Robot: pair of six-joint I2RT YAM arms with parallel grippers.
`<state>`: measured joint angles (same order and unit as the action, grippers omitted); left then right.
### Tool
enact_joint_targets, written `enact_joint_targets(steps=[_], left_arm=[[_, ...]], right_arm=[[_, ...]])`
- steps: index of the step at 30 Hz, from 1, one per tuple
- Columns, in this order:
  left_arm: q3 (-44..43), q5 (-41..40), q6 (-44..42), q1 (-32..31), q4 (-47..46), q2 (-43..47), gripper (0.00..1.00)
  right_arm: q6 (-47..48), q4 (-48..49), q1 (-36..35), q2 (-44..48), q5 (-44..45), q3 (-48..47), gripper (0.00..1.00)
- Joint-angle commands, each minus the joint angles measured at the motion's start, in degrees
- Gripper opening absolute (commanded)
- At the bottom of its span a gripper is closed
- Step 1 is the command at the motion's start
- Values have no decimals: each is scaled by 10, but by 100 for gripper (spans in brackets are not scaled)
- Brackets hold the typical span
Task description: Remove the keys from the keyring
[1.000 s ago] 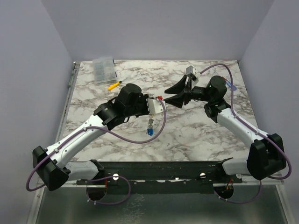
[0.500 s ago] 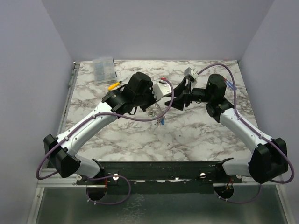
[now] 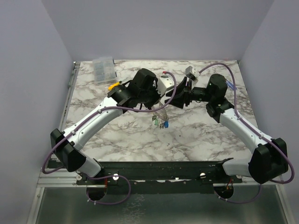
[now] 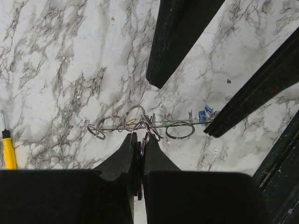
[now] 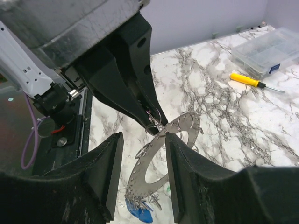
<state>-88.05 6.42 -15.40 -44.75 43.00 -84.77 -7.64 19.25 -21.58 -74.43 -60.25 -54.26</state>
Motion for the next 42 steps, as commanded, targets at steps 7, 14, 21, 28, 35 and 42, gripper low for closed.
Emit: enact_joint_targets(steps=[7, 14, 21, 28, 35, 42], left_arm=[[-41, 38, 34, 0, -8, -21, 0], [-59, -18, -42, -2, 37, -50, 0], [-186, -104, -116, -10, 159, -140, 0], [-396, -247, -132, -77, 369, -297, 0], [-404, -342, -119, -109, 386, -336, 0], [-403, -314, -71, -107, 386, -352, 0]], right_arm=[[-40, 63, -18, -19, 13, 25, 51], [43, -2, -10, 0, 37, 50, 54], [69, -3, 62, 20, 31, 105, 51], [1, 161, 85, 31, 13, 183, 46], [-46, 294, 83, 38, 72, 222, 41], [-82, 419, 69, 36, 111, 286, 38]])
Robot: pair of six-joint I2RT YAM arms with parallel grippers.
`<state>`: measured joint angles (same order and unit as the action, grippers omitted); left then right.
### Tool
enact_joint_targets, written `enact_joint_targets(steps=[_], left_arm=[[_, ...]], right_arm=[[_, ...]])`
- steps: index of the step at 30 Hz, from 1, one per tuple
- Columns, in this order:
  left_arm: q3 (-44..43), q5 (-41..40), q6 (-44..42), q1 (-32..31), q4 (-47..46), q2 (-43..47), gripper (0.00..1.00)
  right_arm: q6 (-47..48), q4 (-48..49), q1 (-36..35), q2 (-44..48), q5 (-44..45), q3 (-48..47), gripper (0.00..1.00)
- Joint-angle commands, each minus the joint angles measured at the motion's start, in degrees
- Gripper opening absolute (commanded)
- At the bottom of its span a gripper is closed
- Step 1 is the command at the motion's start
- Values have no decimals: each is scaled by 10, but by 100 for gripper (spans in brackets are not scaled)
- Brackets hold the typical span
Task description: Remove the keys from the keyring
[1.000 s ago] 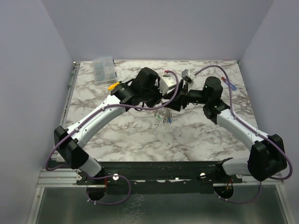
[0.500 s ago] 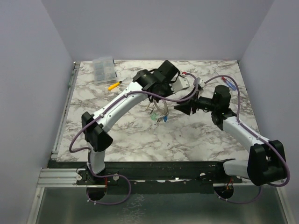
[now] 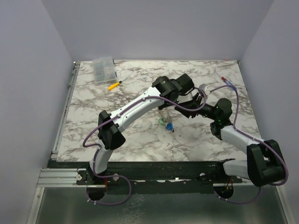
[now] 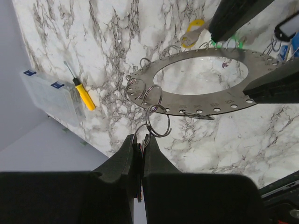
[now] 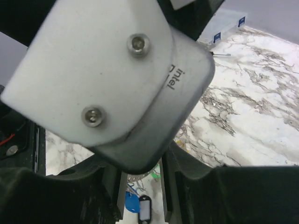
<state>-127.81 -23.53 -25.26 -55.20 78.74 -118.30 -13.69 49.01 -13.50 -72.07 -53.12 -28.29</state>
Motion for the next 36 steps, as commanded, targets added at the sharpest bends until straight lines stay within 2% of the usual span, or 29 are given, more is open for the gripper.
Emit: enact_joint_targets(steps=[1, 3, 8, 14, 19, 22, 29, 32, 36], left_arm=[[-4, -8, 32, -3, 29, -18, 0], [-7, 2, 43, 0, 29, -25, 0], [-20, 28, 64, 15, 29, -32, 0], [-26, 56, 85, 34, 29, -35, 0], [-32, 85, 99, 47, 29, -40, 0], [-40, 93, 102, 57, 29, -48, 0], [-72, 106, 108, 82, 28, -80, 0], [-77, 112, 110, 90, 28, -86, 0], [-90, 122, 113, 103, 28, -94, 0]], right_arm=[[-21, 135, -13, 13, 51, 34, 38], [-19, 152, -11, 13, 70, 47, 38], [-32, 151, 18, 12, 32, 61, 43], [-54, 168, 63, 9, -10, 79, 55], [-53, 152, 59, 12, -27, 75, 56], [-50, 131, 46, 17, -27, 58, 51], [59, -39, -49, 23, 68, -3, 47], [89, -63, -73, 14, 134, -9, 46], [124, -65, -94, 3, 176, -9, 45]])
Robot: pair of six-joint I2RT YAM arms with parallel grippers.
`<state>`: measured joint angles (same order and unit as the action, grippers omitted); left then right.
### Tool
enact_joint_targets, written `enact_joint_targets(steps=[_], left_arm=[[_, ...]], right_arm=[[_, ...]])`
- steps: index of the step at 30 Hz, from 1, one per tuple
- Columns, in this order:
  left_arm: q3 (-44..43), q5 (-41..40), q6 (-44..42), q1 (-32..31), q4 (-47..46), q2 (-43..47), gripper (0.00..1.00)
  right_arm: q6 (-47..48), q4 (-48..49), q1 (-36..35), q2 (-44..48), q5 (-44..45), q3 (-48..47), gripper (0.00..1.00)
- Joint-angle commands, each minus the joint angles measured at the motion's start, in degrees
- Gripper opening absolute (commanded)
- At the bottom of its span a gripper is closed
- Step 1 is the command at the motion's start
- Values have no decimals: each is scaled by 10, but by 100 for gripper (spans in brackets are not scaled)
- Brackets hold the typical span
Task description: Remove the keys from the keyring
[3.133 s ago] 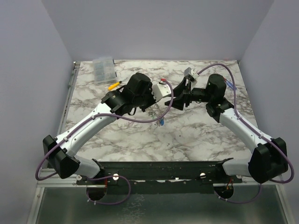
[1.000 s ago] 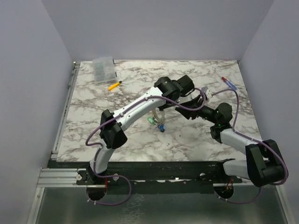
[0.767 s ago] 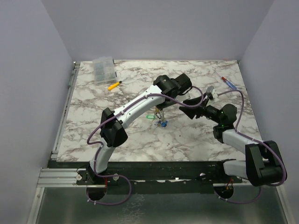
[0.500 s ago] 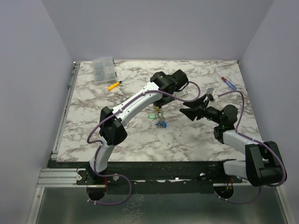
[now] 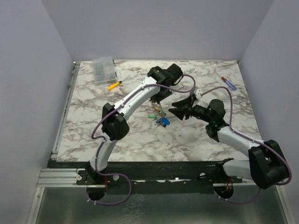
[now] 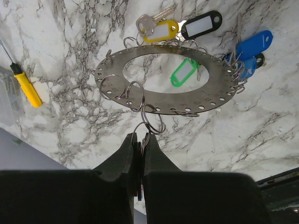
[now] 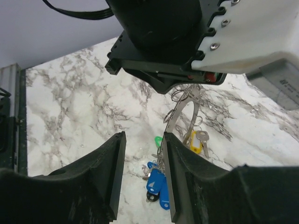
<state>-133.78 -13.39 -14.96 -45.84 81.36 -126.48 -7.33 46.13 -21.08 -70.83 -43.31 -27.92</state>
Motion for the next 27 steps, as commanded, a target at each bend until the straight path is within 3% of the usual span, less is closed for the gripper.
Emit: enact_joint_targets(steps=[1, 4, 11, 18, 27], left_arm=[[-34, 25, 12, 11, 1, -14, 0], [-37, 28, 13, 13, 0, -15, 0], [-33, 41, 15, 33, -1, 1, 0], [-34, 49, 23, 52, -5, 7, 0], [-35, 60, 26, 54, -7, 10, 0]], right_arm=[[77, -45, -29, -13, 92, -18, 45], [80, -30, -39, -27, 120, -10, 46], [-4, 123, -10, -21, 75, 48, 53], [63, 103, -35, -43, 142, 22, 50], [154, 211, -135, -102, 257, 19, 44]])
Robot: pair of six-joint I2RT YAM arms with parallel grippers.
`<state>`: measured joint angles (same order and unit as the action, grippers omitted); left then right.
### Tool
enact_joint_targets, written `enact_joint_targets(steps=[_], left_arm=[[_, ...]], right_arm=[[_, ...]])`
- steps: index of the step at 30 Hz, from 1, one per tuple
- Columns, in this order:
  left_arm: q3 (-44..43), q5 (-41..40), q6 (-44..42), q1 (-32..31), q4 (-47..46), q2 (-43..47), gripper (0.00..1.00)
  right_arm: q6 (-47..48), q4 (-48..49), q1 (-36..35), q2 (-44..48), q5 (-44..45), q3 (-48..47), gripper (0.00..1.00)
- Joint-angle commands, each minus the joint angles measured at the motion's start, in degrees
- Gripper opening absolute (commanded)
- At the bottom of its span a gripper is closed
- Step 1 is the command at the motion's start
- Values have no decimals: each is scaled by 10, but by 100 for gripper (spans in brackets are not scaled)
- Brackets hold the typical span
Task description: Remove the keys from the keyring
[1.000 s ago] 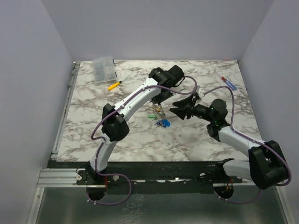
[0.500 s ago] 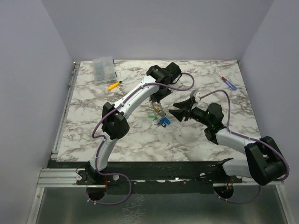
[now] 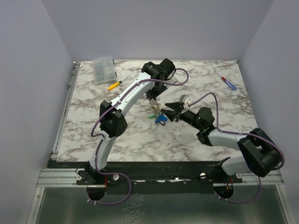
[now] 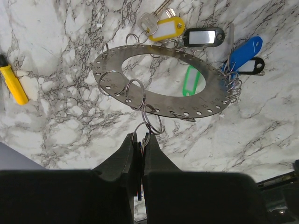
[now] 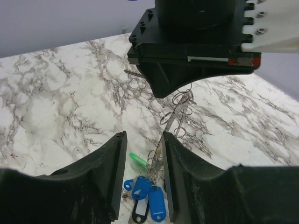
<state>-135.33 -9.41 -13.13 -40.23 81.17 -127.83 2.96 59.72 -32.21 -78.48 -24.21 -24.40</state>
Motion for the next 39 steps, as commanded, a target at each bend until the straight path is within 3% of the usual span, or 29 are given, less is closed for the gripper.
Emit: enact_joint_targets(steps=[1, 14, 25, 39], left_arm=[[-19, 21, 9, -1, -5, 25, 0], [-4, 37, 10, -5, -2, 45, 0], [7, 46, 9, -10, -1, 57, 0], [18, 46, 8, -14, 1, 69, 0]], right_arm=[[54, 81, -27, -34, 69, -21, 43], [38, 176, -46, -158, 110, -67, 43], [40, 228, -66, -207, 146, -87, 49], [69, 194, -67, -219, 201, -101, 33]])
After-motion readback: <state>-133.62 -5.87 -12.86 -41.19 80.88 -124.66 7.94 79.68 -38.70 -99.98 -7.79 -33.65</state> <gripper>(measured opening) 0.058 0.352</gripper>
